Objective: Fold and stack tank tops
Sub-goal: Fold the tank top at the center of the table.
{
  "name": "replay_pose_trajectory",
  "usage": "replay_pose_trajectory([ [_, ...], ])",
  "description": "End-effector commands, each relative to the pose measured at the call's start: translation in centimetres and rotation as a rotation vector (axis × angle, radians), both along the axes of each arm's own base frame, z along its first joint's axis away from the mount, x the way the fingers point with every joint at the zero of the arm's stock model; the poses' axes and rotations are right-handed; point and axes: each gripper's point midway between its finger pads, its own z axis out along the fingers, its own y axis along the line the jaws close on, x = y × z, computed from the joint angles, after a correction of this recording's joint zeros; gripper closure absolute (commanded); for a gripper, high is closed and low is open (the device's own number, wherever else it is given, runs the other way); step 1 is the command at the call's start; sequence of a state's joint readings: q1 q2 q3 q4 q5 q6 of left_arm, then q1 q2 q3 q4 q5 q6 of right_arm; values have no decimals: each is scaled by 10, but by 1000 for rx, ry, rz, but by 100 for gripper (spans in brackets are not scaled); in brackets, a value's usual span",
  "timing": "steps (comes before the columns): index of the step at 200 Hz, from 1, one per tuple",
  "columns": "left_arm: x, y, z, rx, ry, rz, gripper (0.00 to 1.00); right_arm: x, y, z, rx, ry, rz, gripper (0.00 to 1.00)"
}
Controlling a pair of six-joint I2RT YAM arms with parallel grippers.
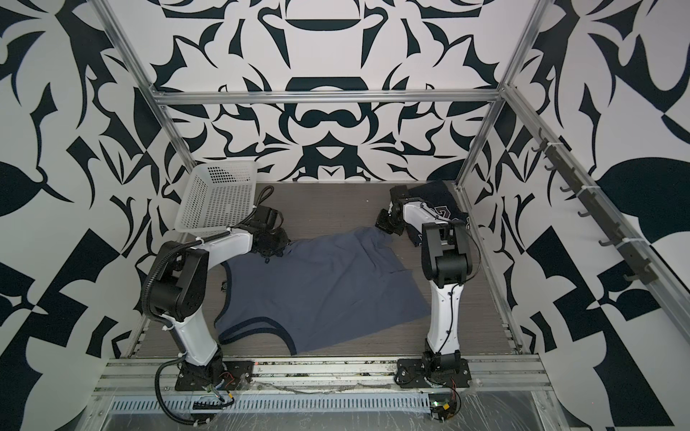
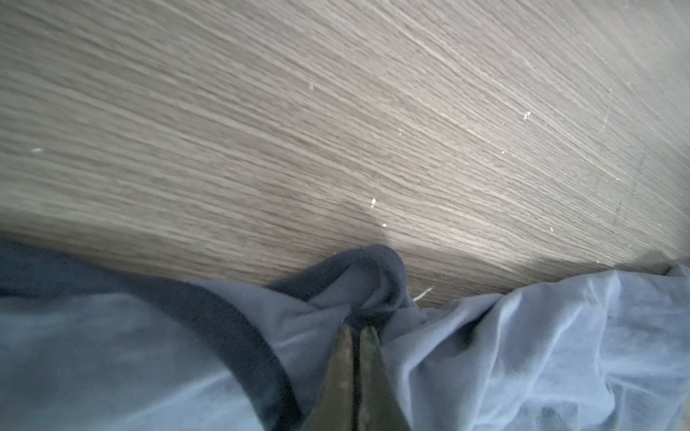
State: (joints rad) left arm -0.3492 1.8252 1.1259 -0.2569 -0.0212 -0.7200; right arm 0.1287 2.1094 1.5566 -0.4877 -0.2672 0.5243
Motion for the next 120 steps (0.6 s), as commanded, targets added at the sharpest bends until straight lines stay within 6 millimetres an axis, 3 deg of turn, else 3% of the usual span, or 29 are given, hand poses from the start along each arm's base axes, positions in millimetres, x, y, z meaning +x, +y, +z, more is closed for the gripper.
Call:
replay_pose_trajectory([
  [1, 8, -3, 6, 6, -14, -10, 100, 3, 1, 38, 18, -93, -9, 100],
  [57, 10, -2, 14, 14, -30, -11, 100, -26, -4, 57, 20, -127, -9, 100],
  [97, 6, 3, 24, 26, -61, -6, 100, -74, -9, 65, 12, -127, 5, 100],
  [120, 1, 8, 27, 38, -78, -2, 100, -113, -18, 68, -11, -112, 5, 100],
])
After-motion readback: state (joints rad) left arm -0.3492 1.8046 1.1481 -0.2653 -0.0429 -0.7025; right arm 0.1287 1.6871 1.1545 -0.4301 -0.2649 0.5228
